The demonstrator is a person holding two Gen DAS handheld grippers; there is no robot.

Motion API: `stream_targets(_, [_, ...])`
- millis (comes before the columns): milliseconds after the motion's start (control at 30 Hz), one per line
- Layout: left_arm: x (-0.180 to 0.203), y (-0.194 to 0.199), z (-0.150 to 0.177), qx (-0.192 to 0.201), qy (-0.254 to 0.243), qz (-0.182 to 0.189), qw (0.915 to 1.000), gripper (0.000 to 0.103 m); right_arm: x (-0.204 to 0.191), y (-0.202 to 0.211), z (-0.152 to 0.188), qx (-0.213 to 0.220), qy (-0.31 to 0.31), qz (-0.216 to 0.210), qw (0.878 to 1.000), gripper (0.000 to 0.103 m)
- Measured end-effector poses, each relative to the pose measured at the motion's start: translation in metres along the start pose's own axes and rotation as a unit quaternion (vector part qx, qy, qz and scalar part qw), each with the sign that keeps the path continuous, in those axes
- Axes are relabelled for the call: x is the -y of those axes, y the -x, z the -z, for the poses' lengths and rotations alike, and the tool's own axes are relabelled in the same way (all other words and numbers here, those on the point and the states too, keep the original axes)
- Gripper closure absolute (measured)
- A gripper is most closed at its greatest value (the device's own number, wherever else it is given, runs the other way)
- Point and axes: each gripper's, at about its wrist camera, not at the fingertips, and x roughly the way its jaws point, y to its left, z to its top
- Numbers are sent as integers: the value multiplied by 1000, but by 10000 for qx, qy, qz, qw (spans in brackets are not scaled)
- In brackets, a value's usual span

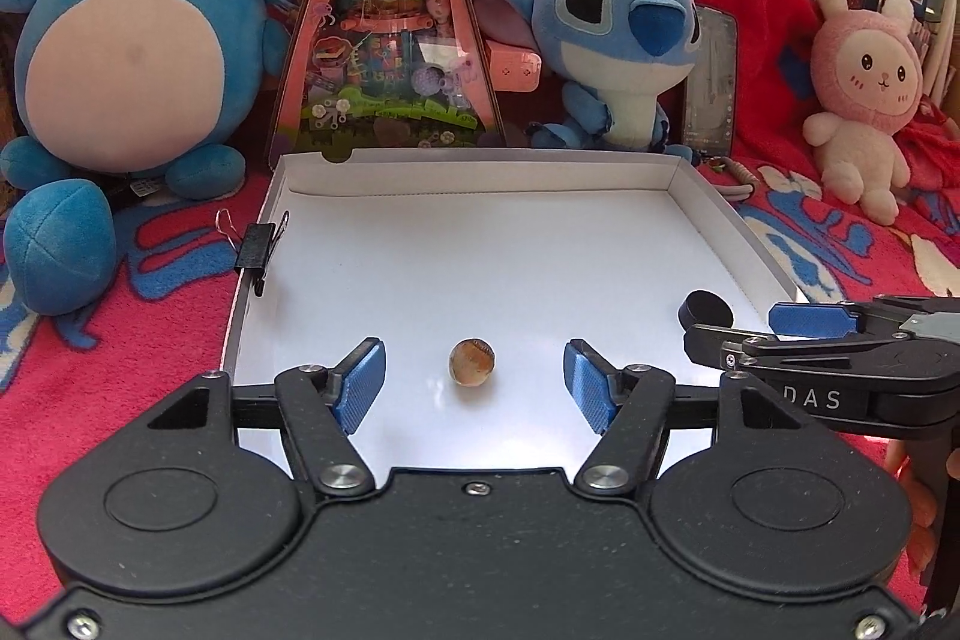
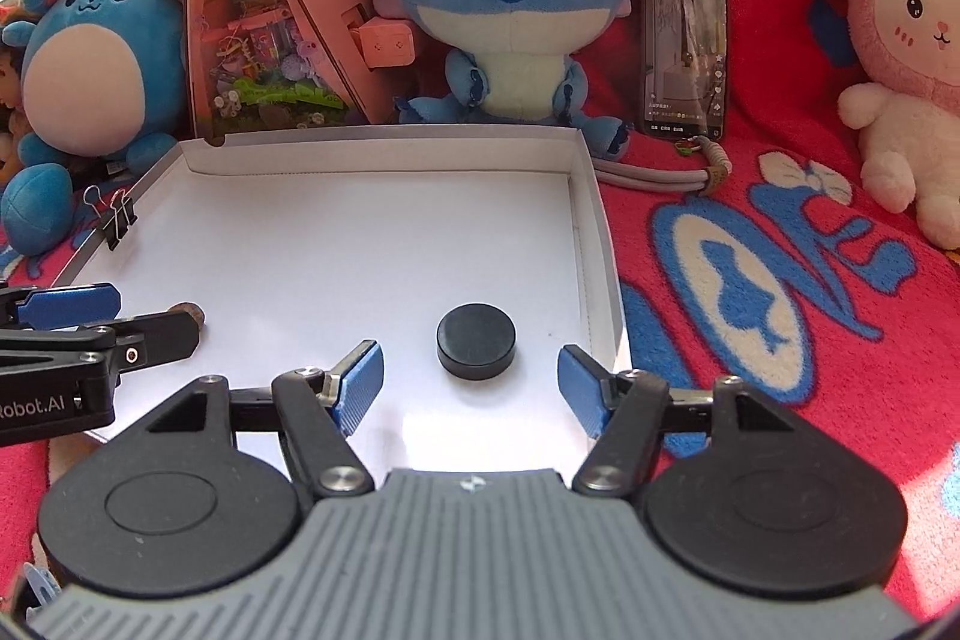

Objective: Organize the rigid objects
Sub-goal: 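Open both tools to drop the nut and the disc into the box, then withdraw both tools from the box back toward the remaining objects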

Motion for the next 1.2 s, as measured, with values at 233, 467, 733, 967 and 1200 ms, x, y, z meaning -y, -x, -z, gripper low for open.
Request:
stream_targets(233, [0,23,7,186,-97,67,9998,25,3,20,7,206,70,-136,9997,18])
stream_targets(467, [1,45,15,333,-225,146,9991,21,2,43,15,426,199,-260,9986,14])
stream_targets(733, [3,68,33,376,-329,281,9984,19,1,66,30,581,292,-377,9972,10])
stream_targets(967, [4,84,48,425,-384,362,9977,18,-2,83,44,696,363,-442,9959,5])
stream_targets(1200, [-1,98,68,384,-293,432,9979,18,-10,102,63,853,650,-463,9932,1])
